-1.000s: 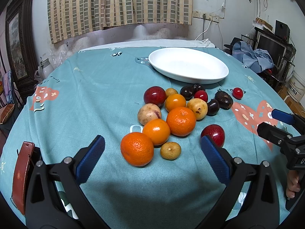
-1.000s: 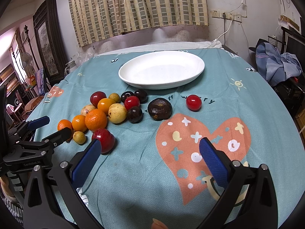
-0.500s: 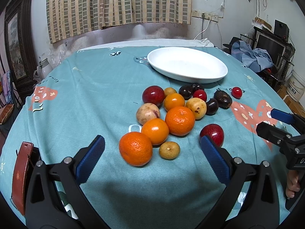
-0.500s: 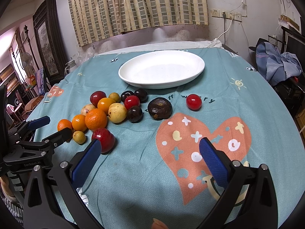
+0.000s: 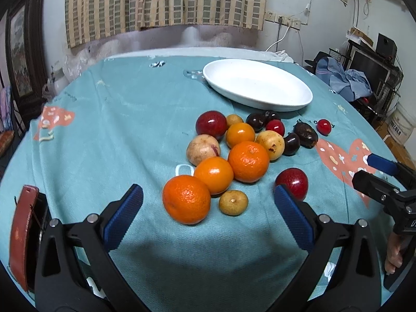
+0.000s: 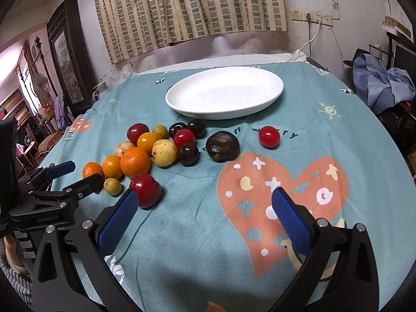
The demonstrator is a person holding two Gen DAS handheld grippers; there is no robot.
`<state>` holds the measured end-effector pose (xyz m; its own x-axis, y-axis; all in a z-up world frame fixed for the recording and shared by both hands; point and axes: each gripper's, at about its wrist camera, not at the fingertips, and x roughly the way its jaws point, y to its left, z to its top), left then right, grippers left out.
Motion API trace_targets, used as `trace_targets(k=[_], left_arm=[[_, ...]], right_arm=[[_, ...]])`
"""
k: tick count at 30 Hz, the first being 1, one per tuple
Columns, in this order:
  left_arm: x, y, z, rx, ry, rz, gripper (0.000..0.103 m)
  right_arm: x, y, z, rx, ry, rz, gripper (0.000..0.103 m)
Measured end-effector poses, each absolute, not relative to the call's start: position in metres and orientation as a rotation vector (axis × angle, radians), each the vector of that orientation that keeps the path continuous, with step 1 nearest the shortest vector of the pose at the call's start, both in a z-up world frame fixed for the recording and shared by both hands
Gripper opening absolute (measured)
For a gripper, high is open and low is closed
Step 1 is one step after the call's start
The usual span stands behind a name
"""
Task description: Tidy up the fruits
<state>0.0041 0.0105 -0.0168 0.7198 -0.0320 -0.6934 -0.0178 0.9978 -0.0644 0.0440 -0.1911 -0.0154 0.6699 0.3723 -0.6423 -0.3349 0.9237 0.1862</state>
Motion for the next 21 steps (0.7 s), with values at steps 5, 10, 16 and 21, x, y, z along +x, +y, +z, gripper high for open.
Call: trace_targets(k=[5,10,16,21], left_arm=[[0.008,0.019,-0.025,-0.096,0.836,-0.004,0.101],[0.018,0.034,-0.041,-0.161,0.959,-0.017,0.101],[0.018,0.031,-0.045,-0.073,0.99,-0.053,0.101],[0.017,0.062,-0.043,-0.103,0.989,-0.004,0.101]], right_arm=[[0.045,-0.194,-0.018,0.078,0.751,0.404,0.102],[0.045,-0.198,-0.018,0.083,0.758,0.402,0.102],[0.046,-0.202,-0.019,0.102,0.776,0.406,0.102],[0.047,-0.203,-0.02,0.111,0.789,0.416,0.102]])
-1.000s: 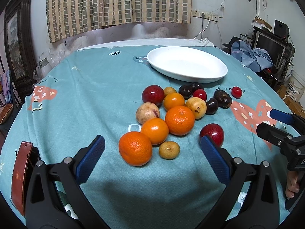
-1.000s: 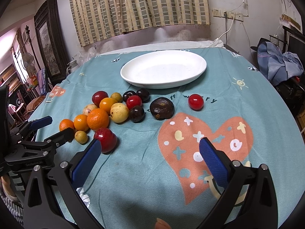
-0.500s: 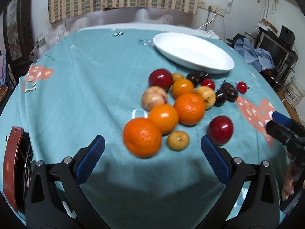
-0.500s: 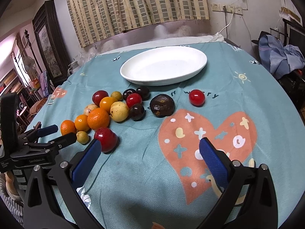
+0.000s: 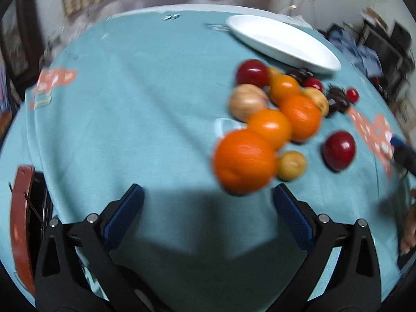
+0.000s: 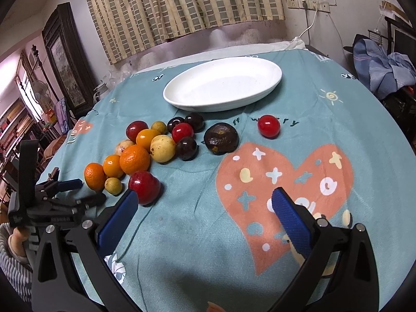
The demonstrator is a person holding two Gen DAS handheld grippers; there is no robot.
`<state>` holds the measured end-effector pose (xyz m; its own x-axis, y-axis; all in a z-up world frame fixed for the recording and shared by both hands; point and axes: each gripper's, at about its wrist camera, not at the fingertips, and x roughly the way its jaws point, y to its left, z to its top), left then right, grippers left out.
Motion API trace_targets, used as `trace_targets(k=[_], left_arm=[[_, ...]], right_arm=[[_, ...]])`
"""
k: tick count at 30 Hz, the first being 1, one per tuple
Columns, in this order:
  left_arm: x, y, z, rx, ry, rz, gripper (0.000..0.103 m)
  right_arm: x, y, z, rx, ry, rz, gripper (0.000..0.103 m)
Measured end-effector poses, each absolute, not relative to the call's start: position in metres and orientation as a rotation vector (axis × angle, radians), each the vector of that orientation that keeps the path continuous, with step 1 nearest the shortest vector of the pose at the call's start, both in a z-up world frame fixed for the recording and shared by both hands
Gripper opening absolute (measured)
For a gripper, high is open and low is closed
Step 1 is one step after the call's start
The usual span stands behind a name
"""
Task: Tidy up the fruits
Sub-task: 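Grasp the large mandarin with the left tool while the right tool grasps a red plum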
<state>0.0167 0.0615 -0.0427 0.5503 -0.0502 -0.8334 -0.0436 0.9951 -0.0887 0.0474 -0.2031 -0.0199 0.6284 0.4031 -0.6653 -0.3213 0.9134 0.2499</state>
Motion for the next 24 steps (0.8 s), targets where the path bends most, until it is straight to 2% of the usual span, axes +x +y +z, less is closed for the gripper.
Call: trace_targets(k=[4,10,18,20,24], left_arm=[[0.027,0.055,-0.046,-0.005,1.019,0.039,0.101],[0.03,0.059,-0.044,-0.018,1.014,0.026,0.101],[0.043,0.033,-0.026,0.081,0.886,-0.049,0.1],[0.046,0.035,-0.026,0.049,0.899,-0.09,0.077],[0.05,0.043,-0.028,-0.04,0.906,-0.182,0.06]], right_arm=[[0.049,-0.204,-0.021,0.117,0.797,0.417,0.102],[0.056,-0.21,-0.027,0.164,0.844,0.433,0.102],[0.06,-0.214,-0.031,0.213,0.872,0.46,0.102],[0.06,-0.217,-0.03,0.234,0.857,0.469,0.102],[0.061,-0.216,-0.031,0.239,0.86,0.482,0.102]])
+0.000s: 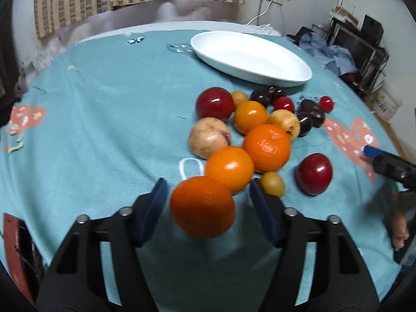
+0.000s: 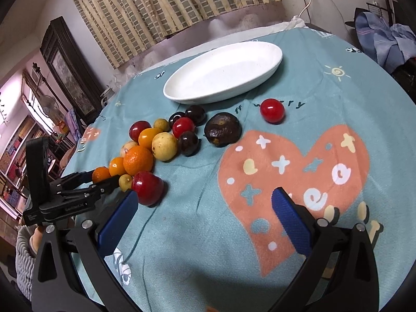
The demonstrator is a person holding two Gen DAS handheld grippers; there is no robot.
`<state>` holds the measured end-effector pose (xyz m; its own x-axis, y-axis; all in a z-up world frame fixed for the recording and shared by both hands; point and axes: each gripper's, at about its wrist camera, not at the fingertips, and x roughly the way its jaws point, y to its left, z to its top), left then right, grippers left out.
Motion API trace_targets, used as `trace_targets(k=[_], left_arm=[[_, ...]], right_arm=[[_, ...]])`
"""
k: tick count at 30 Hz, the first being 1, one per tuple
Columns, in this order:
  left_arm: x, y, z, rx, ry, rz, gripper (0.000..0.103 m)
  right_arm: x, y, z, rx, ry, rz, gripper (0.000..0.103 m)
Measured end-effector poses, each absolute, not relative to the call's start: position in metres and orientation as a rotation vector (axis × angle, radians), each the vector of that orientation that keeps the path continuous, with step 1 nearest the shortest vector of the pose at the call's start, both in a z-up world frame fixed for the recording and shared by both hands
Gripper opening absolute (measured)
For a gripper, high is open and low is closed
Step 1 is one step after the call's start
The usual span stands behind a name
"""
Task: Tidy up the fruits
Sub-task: 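Grasp the large mandarin with the left tool while the right tool grasps a red plum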
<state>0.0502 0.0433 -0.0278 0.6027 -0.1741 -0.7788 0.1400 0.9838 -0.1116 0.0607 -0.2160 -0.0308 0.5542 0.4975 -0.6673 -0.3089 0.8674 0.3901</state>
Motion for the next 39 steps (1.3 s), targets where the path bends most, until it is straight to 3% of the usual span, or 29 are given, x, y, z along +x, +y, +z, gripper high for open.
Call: trace_targets(k=[4,7,9,10,16,18,19,20,24,26,33,39], left_arm=[[0.042,0.042,-0.026,-0.038,0.88,-0.191,0.053],[0.035,0.046,-0.021,-0.071,0.853,-0.202,0.043],[0.028,0.05,-0.021,-0.114,0.848,-0.223,0.042],[0.027,0.053,-0.02,-0.131,0.84,-0.229,0.042],[0.024,0.053,-0.019,-0.138,0.842,-0.24,0.042],[0.025,0.054,-0.023,-0.142,0.86,-0.241,0.045],[0.028,0.054,-0.026,-0.154,0.882,-0.248,0.052],[0.03,0.055,-0.03,-0.167,0.905,-0.26,0.057],[0.03,0.055,-0.033,-0.183,0.918,-0.277,0.053],[0.029,0.055,-0.032,-0.186,0.908,-0.282,0.045],[0.022,0.058,-0.027,-0.194,0.862,-0.284,0.044],[0.044,0.049,0.006,-0.173,0.809,-0.271,0.044]], right_arm=[[0.058,-0.217,-0.027,0.242,0.829,0.503,0.101],[0.059,-0.214,-0.028,0.222,0.837,0.512,0.084],[0.061,-0.211,-0.031,0.218,0.863,0.53,0.071],[0.061,-0.209,-0.032,0.211,0.87,0.539,0.069],[0.062,-0.165,-0.032,0.016,0.924,0.621,0.068],[0.063,-0.149,-0.03,-0.041,0.92,0.634,0.068],[0.065,-0.142,-0.029,-0.065,0.912,0.64,0.067],[0.067,-0.134,-0.028,-0.084,0.908,0.648,0.063],[0.079,-0.118,-0.039,-0.1,0.947,0.671,0.043],[0.082,-0.116,-0.046,-0.082,0.953,0.688,0.042],[0.084,-0.135,-0.042,0.024,0.935,0.706,0.039],[0.104,-0.167,0.002,0.109,0.836,0.669,0.039]])
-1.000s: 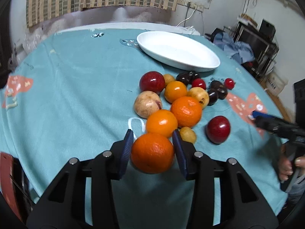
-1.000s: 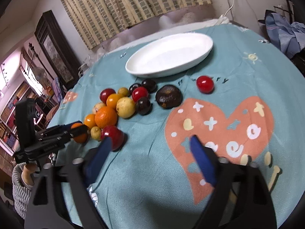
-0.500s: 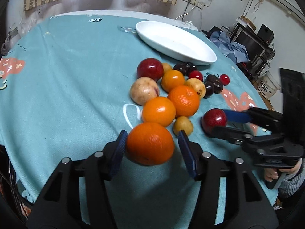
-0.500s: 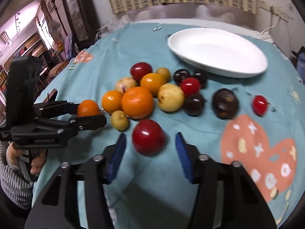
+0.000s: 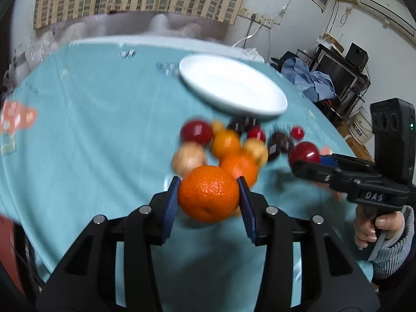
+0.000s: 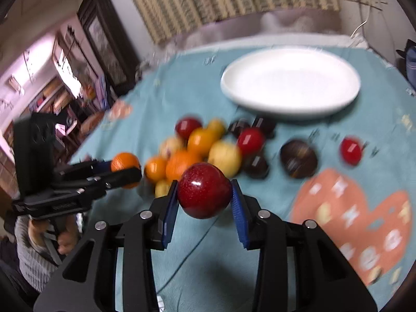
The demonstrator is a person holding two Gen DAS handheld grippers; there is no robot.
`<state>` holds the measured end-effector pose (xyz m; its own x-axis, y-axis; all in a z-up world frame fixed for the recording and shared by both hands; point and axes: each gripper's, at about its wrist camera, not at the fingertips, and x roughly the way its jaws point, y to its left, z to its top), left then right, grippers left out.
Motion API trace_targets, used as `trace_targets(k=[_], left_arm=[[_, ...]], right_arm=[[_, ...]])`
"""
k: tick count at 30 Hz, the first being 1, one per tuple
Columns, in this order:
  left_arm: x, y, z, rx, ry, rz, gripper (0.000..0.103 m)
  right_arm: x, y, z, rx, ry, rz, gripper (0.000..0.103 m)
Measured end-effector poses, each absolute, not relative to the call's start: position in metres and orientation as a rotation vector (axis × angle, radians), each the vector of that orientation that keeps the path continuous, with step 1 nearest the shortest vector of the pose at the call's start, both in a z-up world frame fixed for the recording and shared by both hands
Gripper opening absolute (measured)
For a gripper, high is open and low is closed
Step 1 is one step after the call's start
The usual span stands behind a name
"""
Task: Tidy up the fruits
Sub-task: 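Carry the mandarin and plum onto the white plate and open both tools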
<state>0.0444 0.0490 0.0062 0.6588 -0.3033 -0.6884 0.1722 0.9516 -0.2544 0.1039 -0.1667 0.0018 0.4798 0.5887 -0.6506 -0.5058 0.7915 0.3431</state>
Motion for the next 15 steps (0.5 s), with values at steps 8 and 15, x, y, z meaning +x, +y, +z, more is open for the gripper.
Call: trace_targets(k=[8,15], left_arm=[[0.147,-0.004,0.043,-0.14,0.753,-0.286,0.045],[0.202,-0.019,0.009,-0.19,0.82,-0.285,0.055]], right_arm=[[0.2,-0.187,0.012,0.149,0.786,0.471,0.039],[0.225,-0.191,-0.012,0.093,0.783,0.365,0.066]])
